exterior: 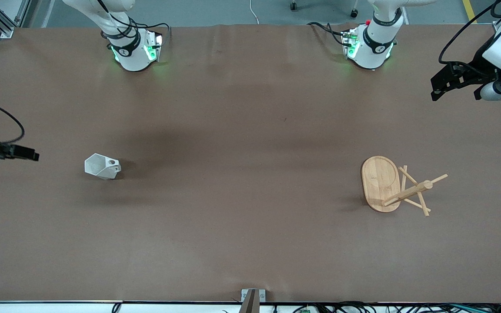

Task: Hang cup on rack
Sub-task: 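Reach the right gripper down to the white cup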

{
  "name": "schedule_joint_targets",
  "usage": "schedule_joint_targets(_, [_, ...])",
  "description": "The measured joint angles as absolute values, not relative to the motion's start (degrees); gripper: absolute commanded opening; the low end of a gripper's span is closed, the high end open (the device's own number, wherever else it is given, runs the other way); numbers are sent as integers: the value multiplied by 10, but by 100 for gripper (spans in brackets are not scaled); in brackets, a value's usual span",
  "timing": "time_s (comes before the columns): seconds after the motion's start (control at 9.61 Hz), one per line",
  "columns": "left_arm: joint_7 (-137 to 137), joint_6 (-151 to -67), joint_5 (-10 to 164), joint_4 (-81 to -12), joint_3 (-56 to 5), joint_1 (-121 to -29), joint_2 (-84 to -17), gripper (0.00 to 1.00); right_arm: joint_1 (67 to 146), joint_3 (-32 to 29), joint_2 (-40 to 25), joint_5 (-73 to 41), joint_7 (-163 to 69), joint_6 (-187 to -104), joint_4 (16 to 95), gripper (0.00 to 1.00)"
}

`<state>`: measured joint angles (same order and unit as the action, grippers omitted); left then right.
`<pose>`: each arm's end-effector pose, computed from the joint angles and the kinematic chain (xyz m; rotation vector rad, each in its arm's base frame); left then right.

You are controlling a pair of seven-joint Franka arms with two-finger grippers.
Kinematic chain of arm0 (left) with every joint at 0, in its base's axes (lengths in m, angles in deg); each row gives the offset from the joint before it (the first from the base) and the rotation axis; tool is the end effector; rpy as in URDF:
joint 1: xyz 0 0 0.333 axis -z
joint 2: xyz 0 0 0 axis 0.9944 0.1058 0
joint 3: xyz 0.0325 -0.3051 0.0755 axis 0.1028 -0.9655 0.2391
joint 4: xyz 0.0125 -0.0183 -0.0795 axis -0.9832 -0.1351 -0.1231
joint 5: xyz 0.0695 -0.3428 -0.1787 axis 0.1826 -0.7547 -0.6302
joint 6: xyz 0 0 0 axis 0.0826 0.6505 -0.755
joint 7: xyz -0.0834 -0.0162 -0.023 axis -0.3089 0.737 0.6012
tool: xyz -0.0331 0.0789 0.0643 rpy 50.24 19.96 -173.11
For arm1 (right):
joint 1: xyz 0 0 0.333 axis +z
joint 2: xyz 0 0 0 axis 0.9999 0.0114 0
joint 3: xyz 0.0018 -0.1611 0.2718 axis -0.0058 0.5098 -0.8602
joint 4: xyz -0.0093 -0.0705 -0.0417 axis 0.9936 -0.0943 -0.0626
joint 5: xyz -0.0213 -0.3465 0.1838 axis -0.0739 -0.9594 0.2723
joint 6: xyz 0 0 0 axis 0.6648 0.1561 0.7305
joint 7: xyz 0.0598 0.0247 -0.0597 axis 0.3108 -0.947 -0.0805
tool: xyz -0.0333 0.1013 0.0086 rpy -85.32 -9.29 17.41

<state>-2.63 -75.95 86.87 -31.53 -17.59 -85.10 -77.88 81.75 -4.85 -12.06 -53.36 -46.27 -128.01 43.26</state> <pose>0.5267 -0.0838 0.6720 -3.1158 0.0053 -0.0132 0.6346 -0.1071 0.4649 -3.1302 0.1029 0.2150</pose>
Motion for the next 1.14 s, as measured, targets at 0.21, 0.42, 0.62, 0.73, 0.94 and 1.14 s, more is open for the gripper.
schedule_joint_targets(0.21, [-26, -759, 868, -315, -176, -851, -778, 100, 818, -49, -111, -534, -460, -1422, 547, 100])
schedule_joint_targets(0.42, [-26, -759, 868, -315, -176, -851, -778, 100, 819, -50, -112, -534, -451, -1503, 630, 100])
schedule_joint_targets(0.62, [-26, -759, 868, -315, -177, -850, -778, 100, 819, -51, -118, -534, -438, -1589, 704, 100])
schedule_joint_targets(0.73, [-26, -759, 868, -315, -177, -850, -778, 100, 819, -51, -122, -533, -428, -1622, 737, 100])
schedule_joint_targets(0.94, [-26, -759, 868, -315, -177, -850, -778, 100, 819, -52, -124, -533, -421, -1660, 769, 100])
schedule_joint_targets(1.14, [-26, -757, 868, -315, -177, -850, -777, 100, 819, -52, -126, -532, -414, -1666, 770, 95])
